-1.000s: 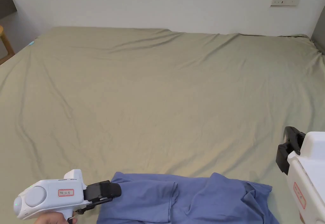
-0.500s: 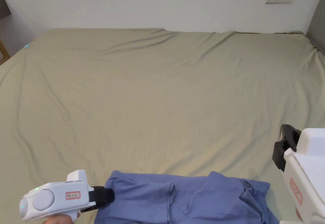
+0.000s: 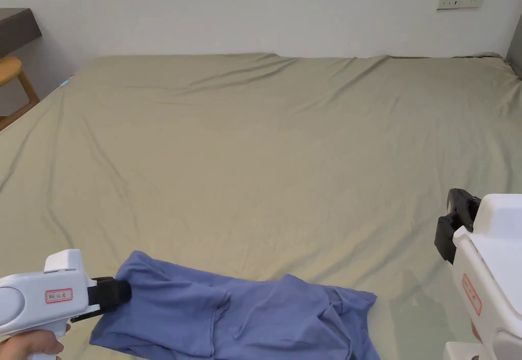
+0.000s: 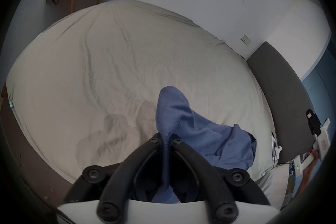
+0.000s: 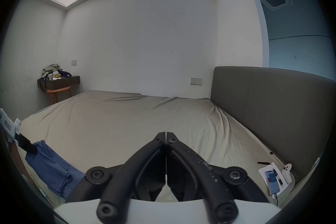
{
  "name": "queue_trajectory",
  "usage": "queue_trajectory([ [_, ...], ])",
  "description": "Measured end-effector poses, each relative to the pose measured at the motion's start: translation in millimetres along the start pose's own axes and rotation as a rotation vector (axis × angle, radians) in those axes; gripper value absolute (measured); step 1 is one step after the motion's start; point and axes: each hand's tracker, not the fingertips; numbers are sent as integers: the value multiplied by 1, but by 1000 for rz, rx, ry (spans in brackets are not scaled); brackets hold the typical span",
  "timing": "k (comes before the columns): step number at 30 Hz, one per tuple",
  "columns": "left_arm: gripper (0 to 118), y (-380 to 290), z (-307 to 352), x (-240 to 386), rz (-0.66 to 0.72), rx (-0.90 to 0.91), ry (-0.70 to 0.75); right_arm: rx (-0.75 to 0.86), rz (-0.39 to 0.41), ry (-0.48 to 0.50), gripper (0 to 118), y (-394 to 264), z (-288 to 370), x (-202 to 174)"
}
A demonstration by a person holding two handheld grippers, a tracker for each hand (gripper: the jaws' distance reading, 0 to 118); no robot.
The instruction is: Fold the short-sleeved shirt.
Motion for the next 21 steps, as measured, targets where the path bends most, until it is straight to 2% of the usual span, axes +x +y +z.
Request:
queue_trajectory([
  [4,6,-2,4,58,-100,-11,-54,5,-4,5,3,0,3,1],
  [7,6,-8,2,113,-187,-31,-152,9,-5,7,3,0,6,5],
  [12,6,-21,-34,191,-332,-110,-272,9,-8,-13,3,-3,11,18],
  [17,6,-54,-74,258,-441,-177,-305,-3,-13,-51,3,-9,17,36],
  [21,6,-86,-115,290,-511,-261,-277,-15,-18,-82,3,-12,20,50],
])
